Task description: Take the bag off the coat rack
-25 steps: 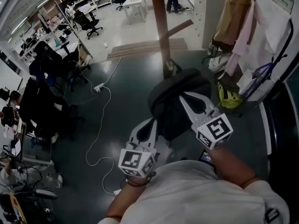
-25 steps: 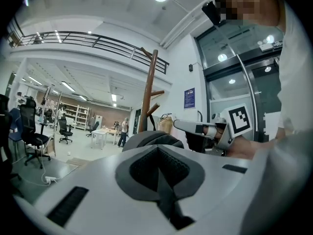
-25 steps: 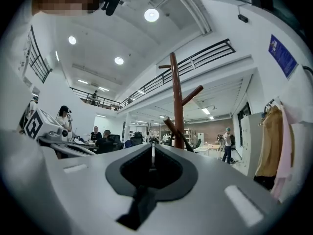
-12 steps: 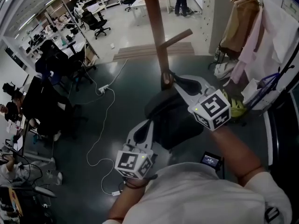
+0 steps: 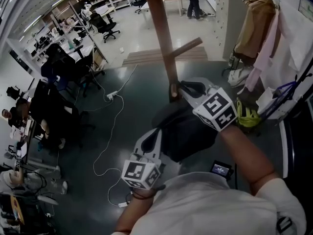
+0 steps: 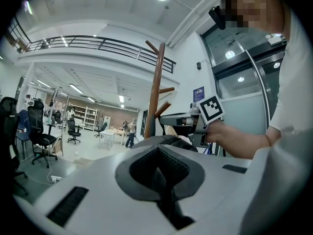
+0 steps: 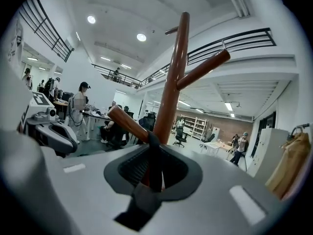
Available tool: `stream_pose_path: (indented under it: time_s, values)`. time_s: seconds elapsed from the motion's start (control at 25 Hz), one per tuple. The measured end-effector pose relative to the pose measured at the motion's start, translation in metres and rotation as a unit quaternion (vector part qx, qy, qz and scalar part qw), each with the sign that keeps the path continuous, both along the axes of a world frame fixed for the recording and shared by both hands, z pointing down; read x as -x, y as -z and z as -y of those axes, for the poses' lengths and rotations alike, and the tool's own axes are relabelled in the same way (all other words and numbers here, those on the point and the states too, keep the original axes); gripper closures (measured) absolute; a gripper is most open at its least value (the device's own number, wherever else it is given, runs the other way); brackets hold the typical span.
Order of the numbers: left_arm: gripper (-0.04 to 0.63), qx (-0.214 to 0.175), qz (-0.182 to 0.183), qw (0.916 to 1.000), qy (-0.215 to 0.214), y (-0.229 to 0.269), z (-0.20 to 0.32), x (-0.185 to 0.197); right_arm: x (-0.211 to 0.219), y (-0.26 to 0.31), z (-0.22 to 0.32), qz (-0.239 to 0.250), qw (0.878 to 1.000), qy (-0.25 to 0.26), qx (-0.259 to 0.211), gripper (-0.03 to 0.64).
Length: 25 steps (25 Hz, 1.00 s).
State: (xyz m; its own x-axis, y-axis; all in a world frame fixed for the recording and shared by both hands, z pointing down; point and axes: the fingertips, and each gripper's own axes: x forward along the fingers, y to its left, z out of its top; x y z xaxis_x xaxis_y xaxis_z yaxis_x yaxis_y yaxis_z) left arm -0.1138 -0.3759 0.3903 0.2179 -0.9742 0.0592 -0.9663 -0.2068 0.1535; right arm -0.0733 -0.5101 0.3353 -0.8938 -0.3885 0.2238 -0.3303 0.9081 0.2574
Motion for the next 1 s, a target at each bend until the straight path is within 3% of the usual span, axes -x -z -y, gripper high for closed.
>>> stream_pose_path:
  time_s: [0.28,1.0]
  values:
    - [0.594,-0.001,-0.002,1.0000,0.007,0.002,0.004,0.003,0.005,-0.007,0.006,-0.006,1.000,0.006,0.016,0.571]
    - [0.594,-0.007,-0.004,0.9999,0.008,0.003,-0.006,0.006,-0.002,0.017,-0.007,0.050,0.999,-0.008,0.014,0.594]
